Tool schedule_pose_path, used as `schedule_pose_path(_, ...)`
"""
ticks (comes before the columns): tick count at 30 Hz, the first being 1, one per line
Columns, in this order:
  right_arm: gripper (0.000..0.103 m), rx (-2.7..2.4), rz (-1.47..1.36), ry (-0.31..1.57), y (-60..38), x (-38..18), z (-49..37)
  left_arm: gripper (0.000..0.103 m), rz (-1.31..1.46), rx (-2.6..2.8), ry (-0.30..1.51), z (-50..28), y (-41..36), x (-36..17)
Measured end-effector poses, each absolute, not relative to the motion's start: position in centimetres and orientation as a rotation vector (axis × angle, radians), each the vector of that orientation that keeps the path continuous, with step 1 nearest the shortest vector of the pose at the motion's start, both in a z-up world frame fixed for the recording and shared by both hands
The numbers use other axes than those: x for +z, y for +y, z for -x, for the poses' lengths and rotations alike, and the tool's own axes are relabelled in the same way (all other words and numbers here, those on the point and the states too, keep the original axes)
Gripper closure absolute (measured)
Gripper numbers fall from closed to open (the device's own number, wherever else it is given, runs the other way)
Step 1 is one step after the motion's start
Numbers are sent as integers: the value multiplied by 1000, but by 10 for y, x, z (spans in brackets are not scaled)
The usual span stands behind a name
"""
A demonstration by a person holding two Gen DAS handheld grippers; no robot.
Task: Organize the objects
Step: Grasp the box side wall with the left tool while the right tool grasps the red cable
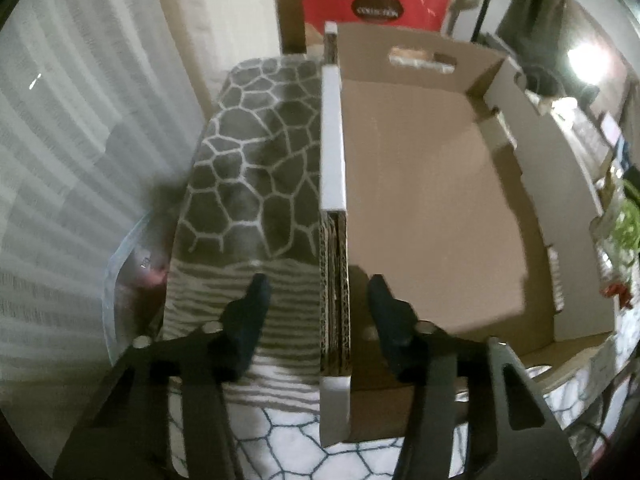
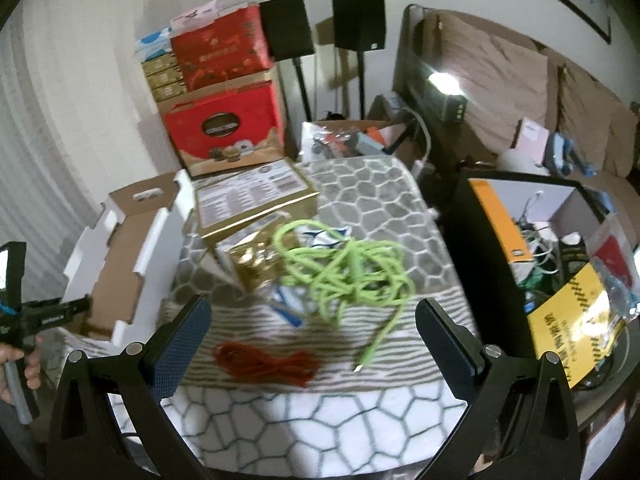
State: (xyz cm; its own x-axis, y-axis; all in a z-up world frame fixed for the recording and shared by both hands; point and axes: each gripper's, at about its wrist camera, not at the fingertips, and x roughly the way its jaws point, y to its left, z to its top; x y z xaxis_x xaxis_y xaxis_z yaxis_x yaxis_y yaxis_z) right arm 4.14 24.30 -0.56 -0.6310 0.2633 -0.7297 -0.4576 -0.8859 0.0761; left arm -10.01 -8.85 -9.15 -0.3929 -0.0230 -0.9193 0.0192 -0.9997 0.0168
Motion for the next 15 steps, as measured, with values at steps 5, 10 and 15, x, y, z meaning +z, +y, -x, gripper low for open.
schedule_pose_path(5,1,2486,1072,345,246,-10,-42,89,-1722,-2638,-10,99,-87,-92)
schedule_pose_path(10,1,2487,1086,348,245,-14,-42,92,-1732,-2677,-26,93,-86,-90)
schedule_pose_path(15,1,2505,1101,356,242,-15,-43,93,-1737,-2712,-30,78,-89,-87)
